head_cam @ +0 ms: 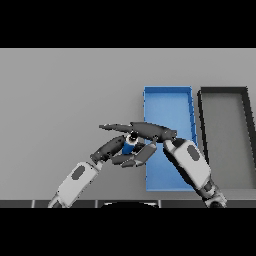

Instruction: Pick up the blue pipe and place it into the blue bin.

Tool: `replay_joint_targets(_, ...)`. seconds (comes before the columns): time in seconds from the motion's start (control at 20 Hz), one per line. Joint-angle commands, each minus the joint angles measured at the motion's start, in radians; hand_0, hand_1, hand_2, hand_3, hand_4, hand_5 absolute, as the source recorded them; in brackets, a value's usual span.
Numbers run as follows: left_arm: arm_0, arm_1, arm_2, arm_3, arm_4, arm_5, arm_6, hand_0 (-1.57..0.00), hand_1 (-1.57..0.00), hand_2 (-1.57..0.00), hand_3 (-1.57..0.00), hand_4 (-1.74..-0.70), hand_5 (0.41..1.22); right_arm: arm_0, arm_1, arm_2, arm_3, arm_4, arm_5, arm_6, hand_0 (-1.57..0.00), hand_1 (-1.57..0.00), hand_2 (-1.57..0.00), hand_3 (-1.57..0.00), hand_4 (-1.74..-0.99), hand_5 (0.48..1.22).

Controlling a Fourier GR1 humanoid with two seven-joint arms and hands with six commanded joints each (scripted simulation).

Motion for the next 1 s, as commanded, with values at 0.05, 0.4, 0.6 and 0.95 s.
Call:
replay_joint_targets(0.05, -0.011, -0.001, -0.009, -0.006, -0.035, 0.012, 0.027, -1.57, -1.57, -1.57, -1.19, -1.60, 1.221, -0.025, 0.006, 0.004, 0.010, 0.000, 0.016, -0.002, -0.26, -0.30, -0.31, -0.25, -1.348, 0.477)
replay_joint_targets(0.4, 0.021, -0.019, -0.001, -0.030, -0.032, -0.001, -0.006, -1.57, -1.56, -1.57, -1.42, -1.71, 1.221, -0.056, 0.046, 0.029, 0.039, -0.040, -0.009, -0.072, -1.28, -1.29, -1.29, -1.22, -1.457, 0.848)
replay_joint_targets(0.6, 0.020, -0.028, 0.026, -0.027, -0.056, -0.032, 0.008, -1.57, -1.57, -1.57, -1.51, -1.73, 1.221, -0.043, 0.002, 0.060, 0.011, 0.019, 0.013, -0.160, -1.45, -1.45, -1.46, -1.43, -1.436, 1.068)
replay_joint_targets(0.95, 0.023, -0.034, 0.046, -0.041, -0.100, -0.070, 0.017, -1.31, -1.24, -1.19, -1.20, -1.54, 1.221, -0.058, -0.014, 0.086, 0.016, -0.050, -0.036, -0.173, -1.55, -1.55, -1.55, -1.54, -1.481, 1.189)
